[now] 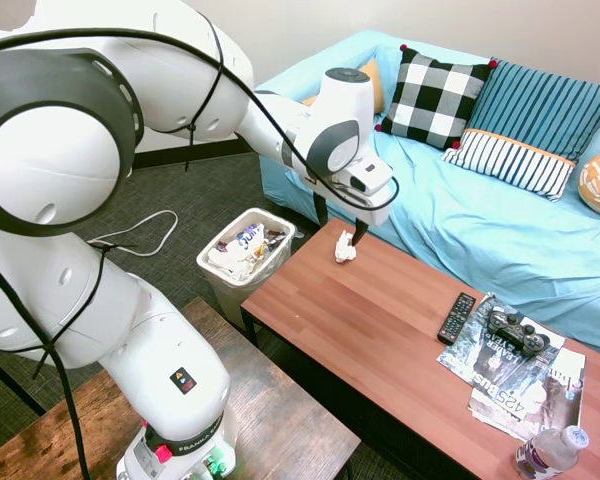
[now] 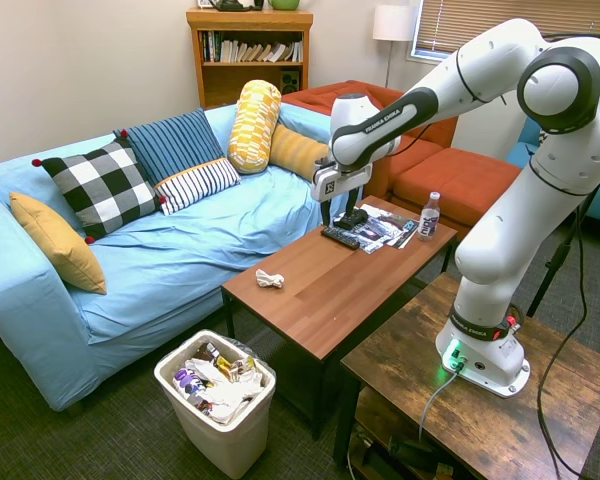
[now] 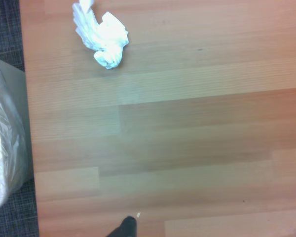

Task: Throw the tissue in the trash bin

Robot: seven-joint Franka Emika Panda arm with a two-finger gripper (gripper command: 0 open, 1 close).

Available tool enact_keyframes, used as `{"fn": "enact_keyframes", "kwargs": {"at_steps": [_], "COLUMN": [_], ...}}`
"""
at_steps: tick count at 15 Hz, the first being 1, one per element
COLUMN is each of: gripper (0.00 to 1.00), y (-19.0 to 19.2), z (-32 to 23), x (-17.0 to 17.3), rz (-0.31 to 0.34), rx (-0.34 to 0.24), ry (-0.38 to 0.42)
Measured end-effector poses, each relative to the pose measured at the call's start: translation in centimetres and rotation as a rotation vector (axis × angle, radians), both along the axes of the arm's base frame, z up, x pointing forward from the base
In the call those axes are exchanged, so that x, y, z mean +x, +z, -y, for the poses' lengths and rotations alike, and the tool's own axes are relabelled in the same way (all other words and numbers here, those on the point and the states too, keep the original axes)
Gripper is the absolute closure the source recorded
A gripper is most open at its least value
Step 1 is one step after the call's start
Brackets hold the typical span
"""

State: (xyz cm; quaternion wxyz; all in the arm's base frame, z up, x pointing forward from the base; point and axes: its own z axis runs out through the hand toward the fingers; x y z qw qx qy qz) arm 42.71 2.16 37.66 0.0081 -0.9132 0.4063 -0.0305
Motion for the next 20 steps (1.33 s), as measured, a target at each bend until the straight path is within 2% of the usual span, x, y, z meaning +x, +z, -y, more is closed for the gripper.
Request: {"fn": "enact_keyframes", "kwargs": {"at_steps": [4, 9, 12, 15, 17, 20], "gripper": [0.00, 0.00, 0.00, 0.00, 0.00, 0.00], "y": [-0.6, -3.4, -7.7, -12.0, -14.8, -20.3], "z": [-0.5, -4.3, -7.7, -9.1, -9.3, -10.1], "x": [1.2, 8.4, 12.1, 14.6, 15.9, 16.9], "rz": [-0.009, -0.011, -0.015, -0.014, -0.010, -0.043], "rx": [-0.005, -0.044, -0.035, -0.026, -0.028, -0.038], "ry": [0.013, 0.078, 0.134, 0.154, 0.156, 0.167]}}
